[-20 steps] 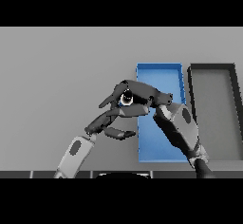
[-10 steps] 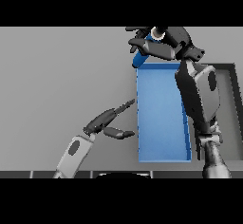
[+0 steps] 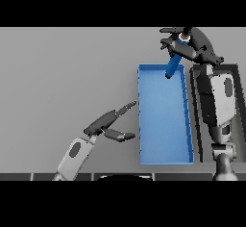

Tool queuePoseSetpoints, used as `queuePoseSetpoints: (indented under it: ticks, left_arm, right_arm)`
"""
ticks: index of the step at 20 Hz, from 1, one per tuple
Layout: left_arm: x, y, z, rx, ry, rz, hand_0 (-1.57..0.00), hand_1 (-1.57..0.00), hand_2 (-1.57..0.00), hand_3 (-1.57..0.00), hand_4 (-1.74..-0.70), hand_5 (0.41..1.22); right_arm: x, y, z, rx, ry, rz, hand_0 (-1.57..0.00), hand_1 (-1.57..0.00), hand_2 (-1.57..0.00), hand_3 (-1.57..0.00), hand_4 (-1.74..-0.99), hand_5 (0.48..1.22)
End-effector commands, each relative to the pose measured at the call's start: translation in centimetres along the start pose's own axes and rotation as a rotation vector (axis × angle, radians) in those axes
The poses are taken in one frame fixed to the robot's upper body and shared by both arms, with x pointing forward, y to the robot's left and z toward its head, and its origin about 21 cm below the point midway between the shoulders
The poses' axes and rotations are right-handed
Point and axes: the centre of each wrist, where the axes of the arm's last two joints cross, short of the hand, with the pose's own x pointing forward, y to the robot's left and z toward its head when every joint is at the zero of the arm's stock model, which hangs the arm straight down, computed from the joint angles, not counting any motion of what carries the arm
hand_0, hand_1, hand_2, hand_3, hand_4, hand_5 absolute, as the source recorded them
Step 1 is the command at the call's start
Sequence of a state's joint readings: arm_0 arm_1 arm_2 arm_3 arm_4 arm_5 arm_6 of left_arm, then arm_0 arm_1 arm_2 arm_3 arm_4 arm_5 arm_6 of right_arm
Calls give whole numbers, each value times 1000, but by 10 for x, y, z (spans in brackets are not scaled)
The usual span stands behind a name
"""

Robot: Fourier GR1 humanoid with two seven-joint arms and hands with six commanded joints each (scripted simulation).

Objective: Pick up the blue pipe and place it into the blue bin.

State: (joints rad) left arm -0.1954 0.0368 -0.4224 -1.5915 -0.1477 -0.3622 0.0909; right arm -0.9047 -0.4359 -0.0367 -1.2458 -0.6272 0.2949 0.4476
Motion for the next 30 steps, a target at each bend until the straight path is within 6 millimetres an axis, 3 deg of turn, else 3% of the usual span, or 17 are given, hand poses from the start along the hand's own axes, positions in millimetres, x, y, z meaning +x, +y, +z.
queuePoseSetpoints:
  ticks: [1,4,11,12,16,17,19,21,22,25,27,30]
  left_arm:
    - [4,-1,-1,-2,-2,9,1,1,1,1,-870,421]
    - [0,-1,3,4,7,18,1,1,1,1,-878,423]
    - [3,-3,6,0,2,15,1,1,1,1,-888,422]
    - [3,-4,6,-2,5,15,1,1,1,1,-887,420]
    - [1,-4,5,-1,16,12,1,1,1,1,-883,421]
    - [0,-7,7,-5,15,10,1,1,1,1,-882,421]
    - [5,-2,7,-1,0,8,1,1,1,1,-878,422]
    - [2,-4,6,2,11,10,1,1,1,1,-878,427]
    - [3,-5,7,5,8,11,1,1,1,1,-878,428]
    - [8,-2,7,6,-2,8,1,1,1,1,-884,429]
    - [7,-4,6,1,11,16,1,1,1,1,-886,428]
    - [8,-8,3,-2,15,11,1,1,1,1,-885,427]
  right_arm:
    - [-9,-2,9,-14,18,-2,-1571,-1571,-1571,-1571,-1741,1221]
    - [-39,-4,29,-70,131,-23,-1571,-1571,-1571,-1571,-1741,1221]
    - [-84,5,60,-247,390,-18,-1571,-1571,-1571,-1521,-1741,1221]
    - [-92,10,62,-259,422,-11,-1571,-1571,-1571,-1255,-1741,1221]
    - [-120,18,63,-321,590,57,-1571,-1548,-1571,-847,-1741,1221]
    - [-125,16,65,-330,637,62,-1465,-1336,-1339,-788,-1678,1221]
    - [-131,16,59,-327,716,88,-937,-855,-856,-504,-1503,1221]
    - [-129,16,54,-266,781,145,-599,-547,-548,-322,-1337,1221]
    - [-127,19,54,-220,786,184,-479,-437,-438,-258,-1275,1186]
    - [-125,20,56,-116,779,310,-245,-223,-224,-131,-1142,1030]
    - [-130,21,60,-99,865,337,-156,-143,-143,-84,-1083,934]
    - [-138,20,59,-95,895,353,-80,-73,-73,-42,-1063,846]
